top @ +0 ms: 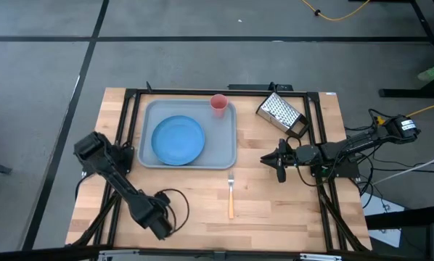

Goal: Pick and place plate/cup/fork/spoon on tray
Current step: Move the black spoon to the bottom center of the table

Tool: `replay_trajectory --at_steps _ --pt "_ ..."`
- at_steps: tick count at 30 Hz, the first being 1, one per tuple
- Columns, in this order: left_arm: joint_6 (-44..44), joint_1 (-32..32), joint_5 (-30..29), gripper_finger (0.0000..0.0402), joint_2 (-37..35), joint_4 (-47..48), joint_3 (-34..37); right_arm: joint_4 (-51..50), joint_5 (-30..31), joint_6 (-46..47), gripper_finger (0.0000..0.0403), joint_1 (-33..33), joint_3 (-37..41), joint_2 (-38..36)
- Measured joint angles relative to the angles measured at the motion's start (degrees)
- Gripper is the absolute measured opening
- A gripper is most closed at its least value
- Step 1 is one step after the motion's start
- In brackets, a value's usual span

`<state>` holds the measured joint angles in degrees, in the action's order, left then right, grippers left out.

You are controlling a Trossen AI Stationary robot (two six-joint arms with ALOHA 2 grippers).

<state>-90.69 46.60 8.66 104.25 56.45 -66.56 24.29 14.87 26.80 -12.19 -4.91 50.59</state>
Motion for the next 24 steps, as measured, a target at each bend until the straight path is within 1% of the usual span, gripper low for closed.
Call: replay_trajectory --at_steps 4,7,9,11,13,19,24 --pt "-2.2 -0.1 0.3 0.0000 -2.8 -6.8 4.7 0.0 0.0 -0.1 0.0071 0.0 0.0 0.0" --pt "-2.0 -1.0 2.5 0.0000 -2.8 -10.5 7.0 0.0 0.0 -0.2 0.0071 0.0 0.0 0.0" --pt "-1.7 -1.9 2.8 0.0000 -2.7 -11.2 7.9 0.0 0.0 -0.4 0.0071 0.0 0.0 0.0" --pt "0.0 -3.5 1.8 0.0000 -2.6 -11.0 8.8 -0.1 0.0 -1.0 0.0071 0.0 0.0 0.0" --pt "3.1 -5.9 1.1 0.0000 -2.7 -10.8 9.1 -0.1 0.0 -1.8 0.0071 0.0 0.0 0.0" --pt "17.1 -15.1 0.4 0.0000 -2.6 -10.8 9.2 -0.1 0.0 -1.6 0.0071 0.0 0.0 0.0" --pt "25.5 -22.1 -3.0 0.0000 -2.6 -12.8 9.2 -0.1 0.0 -1.6 0.0071 0.0 0.0 0.0"
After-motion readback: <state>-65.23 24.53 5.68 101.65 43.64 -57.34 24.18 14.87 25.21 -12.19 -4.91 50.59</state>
